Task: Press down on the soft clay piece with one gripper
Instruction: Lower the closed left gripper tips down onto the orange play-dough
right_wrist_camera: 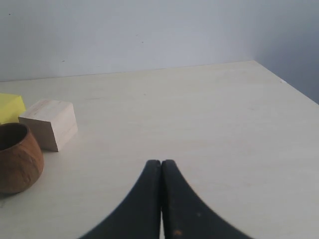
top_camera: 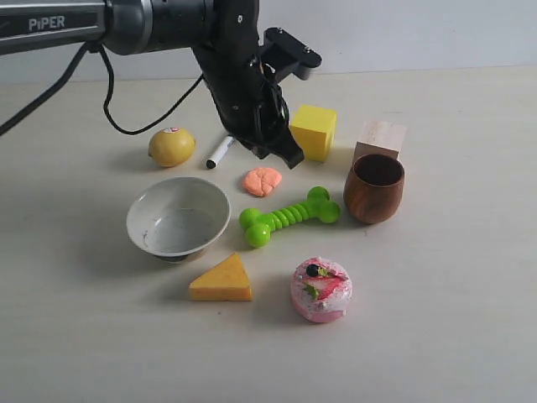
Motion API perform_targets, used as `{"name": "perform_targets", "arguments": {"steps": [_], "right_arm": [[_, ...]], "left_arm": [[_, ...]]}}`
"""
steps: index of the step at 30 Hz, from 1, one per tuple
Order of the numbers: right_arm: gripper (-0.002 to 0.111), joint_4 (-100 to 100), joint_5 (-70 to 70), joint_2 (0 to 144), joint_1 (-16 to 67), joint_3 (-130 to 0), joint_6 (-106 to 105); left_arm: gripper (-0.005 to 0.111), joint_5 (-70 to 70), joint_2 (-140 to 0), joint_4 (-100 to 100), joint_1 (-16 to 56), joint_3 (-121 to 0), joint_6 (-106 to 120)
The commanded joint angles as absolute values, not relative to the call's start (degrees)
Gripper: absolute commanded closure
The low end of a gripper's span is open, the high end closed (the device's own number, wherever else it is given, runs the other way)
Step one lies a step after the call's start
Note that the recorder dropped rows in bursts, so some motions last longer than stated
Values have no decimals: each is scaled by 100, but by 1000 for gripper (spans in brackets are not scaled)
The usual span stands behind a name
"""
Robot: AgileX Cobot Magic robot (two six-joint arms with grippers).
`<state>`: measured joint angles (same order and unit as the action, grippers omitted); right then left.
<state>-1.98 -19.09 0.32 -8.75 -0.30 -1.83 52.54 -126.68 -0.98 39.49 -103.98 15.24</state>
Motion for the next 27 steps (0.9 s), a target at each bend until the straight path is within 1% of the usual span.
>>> {"name": "perform_targets", "arguments": {"steps": [1, 13, 17, 27], "right_arm": [[108, -217, -1820, 0, -864, 0, -189], [108, -217, -1882, 0, -864, 0, -189], [108, -217, -1882, 0, -864, 0, -189], [108, -217, -1882, 0, -864, 0, -189]], "left_arm": [[107, 5296, -12916, -72, 3956, -10636, 1547], [107, 5427, -13340, -215, 3925, -11111, 1483], [107, 5520, -13395, -502, 3913, -11124, 1313], [107, 5522, -13528, -502, 3835, -11124, 1289]]}}
